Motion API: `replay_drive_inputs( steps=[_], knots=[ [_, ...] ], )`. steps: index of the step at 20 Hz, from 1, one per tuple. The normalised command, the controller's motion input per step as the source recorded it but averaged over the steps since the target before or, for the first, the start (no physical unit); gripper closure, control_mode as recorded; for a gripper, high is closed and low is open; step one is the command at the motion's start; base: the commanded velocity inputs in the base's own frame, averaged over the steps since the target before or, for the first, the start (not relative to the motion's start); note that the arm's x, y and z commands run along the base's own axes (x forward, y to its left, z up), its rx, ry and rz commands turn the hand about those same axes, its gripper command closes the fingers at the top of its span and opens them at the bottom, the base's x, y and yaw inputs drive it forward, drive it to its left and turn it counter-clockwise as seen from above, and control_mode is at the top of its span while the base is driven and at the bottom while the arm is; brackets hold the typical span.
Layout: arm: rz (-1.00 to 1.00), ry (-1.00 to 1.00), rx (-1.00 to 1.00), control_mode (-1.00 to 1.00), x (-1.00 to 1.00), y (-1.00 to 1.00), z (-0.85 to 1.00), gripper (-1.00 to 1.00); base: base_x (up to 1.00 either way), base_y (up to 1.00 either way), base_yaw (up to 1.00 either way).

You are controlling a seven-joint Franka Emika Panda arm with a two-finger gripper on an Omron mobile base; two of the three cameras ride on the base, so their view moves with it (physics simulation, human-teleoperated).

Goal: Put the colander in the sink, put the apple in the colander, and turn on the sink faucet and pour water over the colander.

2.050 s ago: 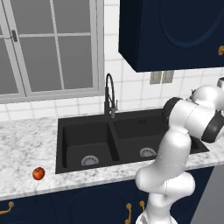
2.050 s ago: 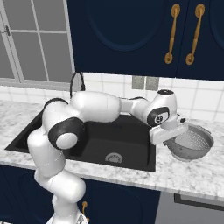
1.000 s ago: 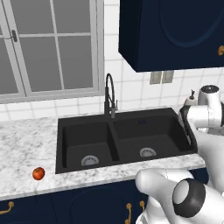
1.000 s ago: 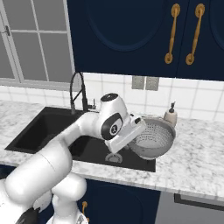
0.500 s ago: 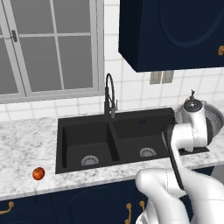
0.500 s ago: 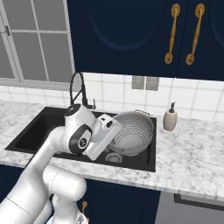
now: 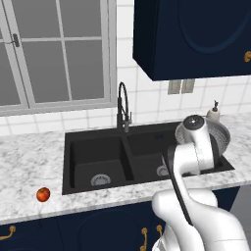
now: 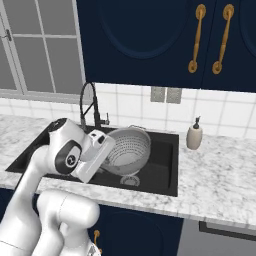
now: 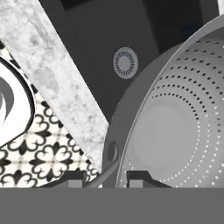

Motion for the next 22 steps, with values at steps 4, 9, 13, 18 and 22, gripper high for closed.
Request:
replay_drive_inputs(
  steps=[4, 9, 13, 18, 22],
  knots=[
    [0.09, 0.17, 0.03, -1.0, 0.0, 0.45, 0.21, 1.0, 0.0, 0.0, 0.0],
    [0.09, 0.08, 0.02, -1.0, -0.1, 0.43, 0.05, 1.0, 0.0, 0.0, 0.0],
    [0.08, 0.02, 0.0, -1.0, -0.13, 0.44, 0.0, 1.0, 0.0, 0.0, 0.0],
    [0.14, 0.0, 0.0, -1.0, -0.19, 0.45, 0.0, 1.0, 0.0, 0.0, 0.0],
    [0.15, 0.02, 0.02, -1.0, -0.07, 0.42, 0.0, 1.0, 0.0, 0.0, 0.0]
  ],
)
